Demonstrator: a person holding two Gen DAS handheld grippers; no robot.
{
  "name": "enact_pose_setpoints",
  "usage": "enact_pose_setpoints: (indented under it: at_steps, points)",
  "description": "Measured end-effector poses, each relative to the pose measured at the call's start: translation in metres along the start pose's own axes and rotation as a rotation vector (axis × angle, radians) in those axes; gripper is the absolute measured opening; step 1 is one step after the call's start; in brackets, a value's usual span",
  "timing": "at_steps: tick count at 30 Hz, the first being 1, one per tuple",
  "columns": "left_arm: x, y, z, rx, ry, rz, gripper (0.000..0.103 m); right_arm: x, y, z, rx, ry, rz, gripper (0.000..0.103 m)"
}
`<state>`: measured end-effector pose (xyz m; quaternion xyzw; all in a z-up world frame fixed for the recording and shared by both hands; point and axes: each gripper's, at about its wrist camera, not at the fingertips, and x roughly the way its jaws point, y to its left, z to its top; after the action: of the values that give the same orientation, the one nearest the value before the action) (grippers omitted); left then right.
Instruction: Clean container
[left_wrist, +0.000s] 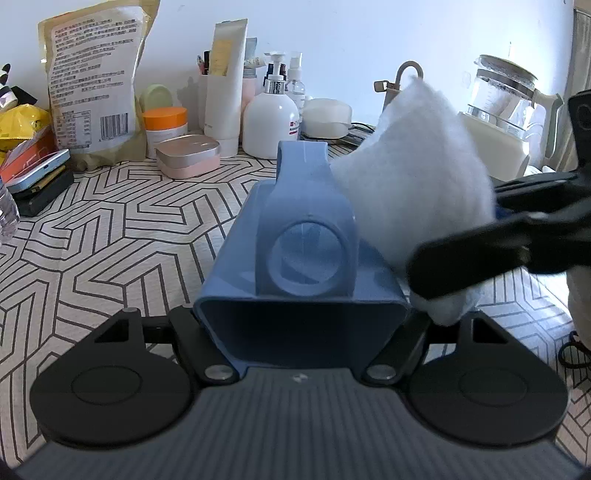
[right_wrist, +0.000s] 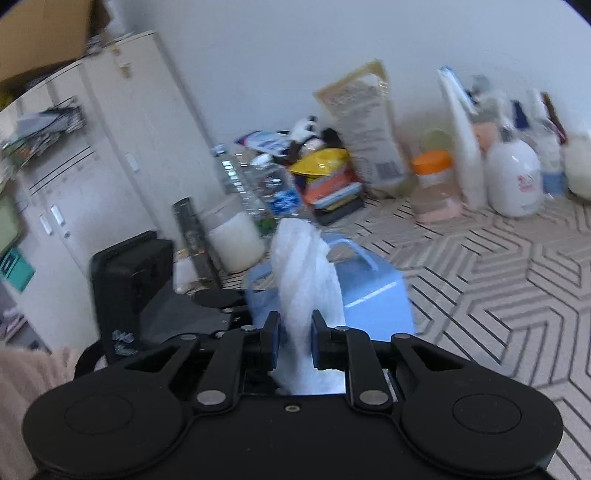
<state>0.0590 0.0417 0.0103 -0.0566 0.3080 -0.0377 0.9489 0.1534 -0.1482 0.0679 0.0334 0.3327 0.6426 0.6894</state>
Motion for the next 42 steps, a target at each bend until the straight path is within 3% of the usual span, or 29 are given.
enact_pose_setpoints:
  at_steps: [6, 12, 18, 24, 29, 35, 42]
  points:
    - [0.000, 0.000, 0.000, -0.003, -0.001, 0.004, 0.073, 0.000, 0.006, 0.002, -0.025, -0.005, 0.020, 0.021]
    - [0.000, 0.001, 0.000, 0.000, 0.001, 0.009, 0.073, 0.001, -0.005, 0.001, -0.018, -0.002, -0.092, 0.021]
    - [0.000, -0.002, -0.002, 0.000, 0.001, 0.014, 0.073, 0.000, -0.011, 0.000, 0.005, -0.006, -0.110, 0.021]
    - [-0.003, -0.005, -0.002, 0.006, -0.019, 0.035, 0.073, -0.002, -0.020, 0.000, 0.098, -0.031, 0.048, 0.022]
    - [-0.002, -0.003, -0.002, -0.005, -0.016, 0.033, 0.073, 0.001, -0.012, -0.002, 0.088, -0.026, 0.124, 0.022]
    - [-0.001, -0.004, -0.002, 0.001, -0.012, 0.036, 0.073, 0.002, -0.004, -0.002, 0.066, -0.013, 0.170, 0.023]
    - [-0.001, -0.004, -0.002, 0.003, -0.009, 0.036, 0.073, 0.004, -0.005, -0.001, 0.073, -0.016, 0.157, 0.022]
